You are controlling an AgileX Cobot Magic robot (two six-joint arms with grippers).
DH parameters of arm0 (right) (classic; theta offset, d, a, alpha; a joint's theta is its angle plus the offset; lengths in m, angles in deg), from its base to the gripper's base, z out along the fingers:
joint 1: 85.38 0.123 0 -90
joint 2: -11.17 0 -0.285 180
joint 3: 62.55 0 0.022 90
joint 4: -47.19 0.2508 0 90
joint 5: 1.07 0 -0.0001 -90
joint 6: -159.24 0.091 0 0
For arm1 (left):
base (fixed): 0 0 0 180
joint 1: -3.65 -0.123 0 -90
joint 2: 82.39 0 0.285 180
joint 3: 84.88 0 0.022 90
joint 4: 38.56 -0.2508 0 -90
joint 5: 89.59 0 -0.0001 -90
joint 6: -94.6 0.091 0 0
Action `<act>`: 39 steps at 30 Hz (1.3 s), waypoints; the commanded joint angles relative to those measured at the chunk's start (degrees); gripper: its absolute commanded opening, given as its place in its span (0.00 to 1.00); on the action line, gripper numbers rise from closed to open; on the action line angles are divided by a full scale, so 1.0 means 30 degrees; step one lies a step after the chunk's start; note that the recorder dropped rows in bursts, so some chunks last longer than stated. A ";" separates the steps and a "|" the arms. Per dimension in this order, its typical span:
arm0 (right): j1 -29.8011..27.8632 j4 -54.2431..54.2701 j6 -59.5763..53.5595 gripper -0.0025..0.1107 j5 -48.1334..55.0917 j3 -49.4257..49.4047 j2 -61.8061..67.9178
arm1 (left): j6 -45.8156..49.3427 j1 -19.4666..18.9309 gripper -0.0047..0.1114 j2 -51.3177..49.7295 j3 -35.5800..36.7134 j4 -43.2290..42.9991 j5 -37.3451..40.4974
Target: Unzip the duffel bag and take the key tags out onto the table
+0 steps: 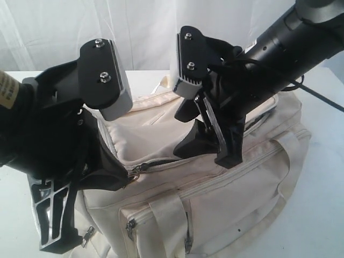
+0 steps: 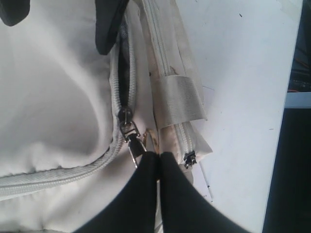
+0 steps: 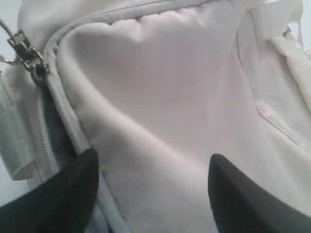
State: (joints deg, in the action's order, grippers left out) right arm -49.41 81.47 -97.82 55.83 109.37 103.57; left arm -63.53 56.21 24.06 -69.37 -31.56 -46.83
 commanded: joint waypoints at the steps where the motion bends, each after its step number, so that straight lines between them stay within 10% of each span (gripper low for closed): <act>1: 0.0025 0.0228 0.0191 0.56 0.0401 0.0035 -0.0758 | 0.0016 0.0047 0.04 0.0054 0.0121 0.0292 0.0167; 31: 0.0771 0.0523 -0.1701 0.55 -0.0008 -0.0434 0.1553 | 0.0121 0.0047 0.04 0.0054 0.0121 0.0383 0.0167; 39: 0.0771 0.0560 -0.1701 0.16 -0.0008 -0.0434 0.1725 | 0.0121 0.0047 0.04 0.0054 0.0121 0.0482 0.0650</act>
State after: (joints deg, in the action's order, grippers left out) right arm -47.40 83.03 -102.23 55.74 108.28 109.15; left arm -63.40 56.21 24.03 -69.37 -31.11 -46.93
